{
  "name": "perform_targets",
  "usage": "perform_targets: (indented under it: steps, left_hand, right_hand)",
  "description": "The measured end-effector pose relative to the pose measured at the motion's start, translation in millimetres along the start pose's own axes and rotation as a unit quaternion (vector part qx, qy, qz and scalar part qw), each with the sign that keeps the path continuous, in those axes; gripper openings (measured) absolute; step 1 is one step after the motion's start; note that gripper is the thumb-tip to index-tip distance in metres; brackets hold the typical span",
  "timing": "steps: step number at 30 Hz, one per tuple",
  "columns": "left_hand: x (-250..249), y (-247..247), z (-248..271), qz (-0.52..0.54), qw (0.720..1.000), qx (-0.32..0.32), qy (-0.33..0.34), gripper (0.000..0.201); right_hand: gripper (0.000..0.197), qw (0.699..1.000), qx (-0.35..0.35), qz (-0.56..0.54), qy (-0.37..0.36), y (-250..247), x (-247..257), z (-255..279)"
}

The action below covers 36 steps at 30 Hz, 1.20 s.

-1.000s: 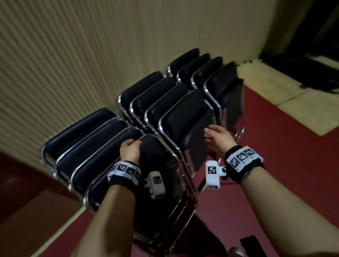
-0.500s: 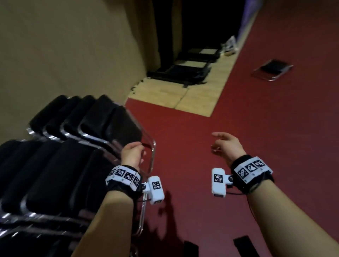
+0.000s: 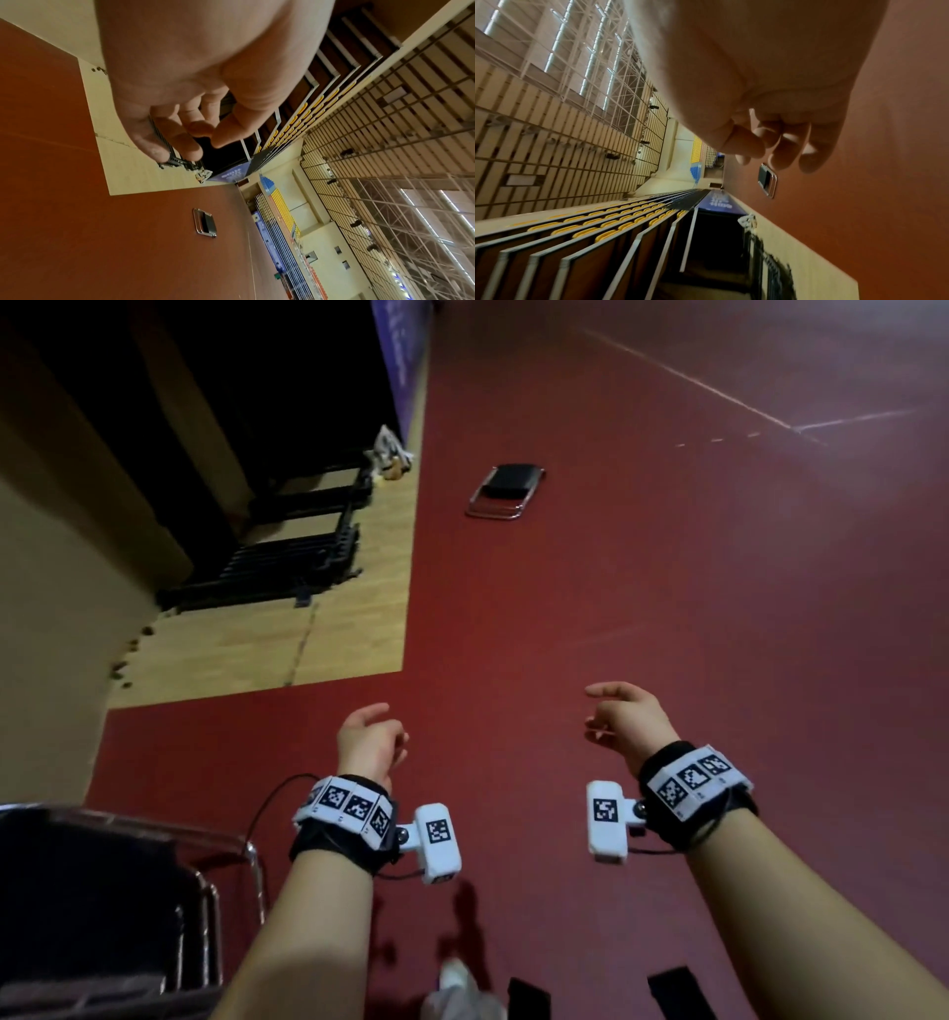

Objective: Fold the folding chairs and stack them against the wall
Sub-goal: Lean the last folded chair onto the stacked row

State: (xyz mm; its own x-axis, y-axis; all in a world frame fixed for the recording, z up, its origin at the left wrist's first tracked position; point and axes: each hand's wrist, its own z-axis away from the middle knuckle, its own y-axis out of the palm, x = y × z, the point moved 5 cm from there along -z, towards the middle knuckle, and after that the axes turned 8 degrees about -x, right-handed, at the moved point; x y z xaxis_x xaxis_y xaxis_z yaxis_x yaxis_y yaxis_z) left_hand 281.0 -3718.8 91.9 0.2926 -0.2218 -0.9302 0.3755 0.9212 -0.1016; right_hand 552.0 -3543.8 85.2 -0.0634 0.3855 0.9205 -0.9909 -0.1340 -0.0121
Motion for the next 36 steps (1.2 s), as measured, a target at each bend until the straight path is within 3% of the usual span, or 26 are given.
perform_targets:
  steps: [7, 16, 24, 29, 32, 36]
  left_hand:
    - [-18.3, 108.3, -119.7, -0.014, 0.998, 0.051, -0.022, 0.042]
    - [-139.4, 204.8, -322.4, -0.039, 0.996, 0.074, 0.010, 0.043]
    - [-180.0, 309.5, -428.6, -0.073, 0.990, 0.122, 0.001, 0.040]
    - [-207.7, 390.2, -505.8, -0.081, 0.987, 0.141, -0.004, 0.037]
    - [-239.9, 440.1, -564.3, -0.079, 0.989, 0.124, -0.001, 0.037]
    - [-297.4, 488.0, -638.0, -0.034, 0.998, 0.049, 0.015, 0.024]
  right_hand:
    - [0.036, 0.998, -0.065, -0.014, -0.002, 39.2, 33.0, -120.4]
    - [0.035, 0.993, -0.113, -0.037, -0.013, 153.9, 120.8, -278.4]
    - [0.034, 0.991, -0.124, -0.054, 0.013, 214.5, 153.2, -401.5]
    - [0.034, 0.992, -0.104, -0.064, 0.024, 250.3, 183.1, -512.0]
    - [0.032, 0.993, -0.090, -0.066, 0.024, 279.9, 214.9, -594.9]
    - [0.017, 0.995, -0.042, -0.087, 0.018, 335.4, 278.1, -696.3]
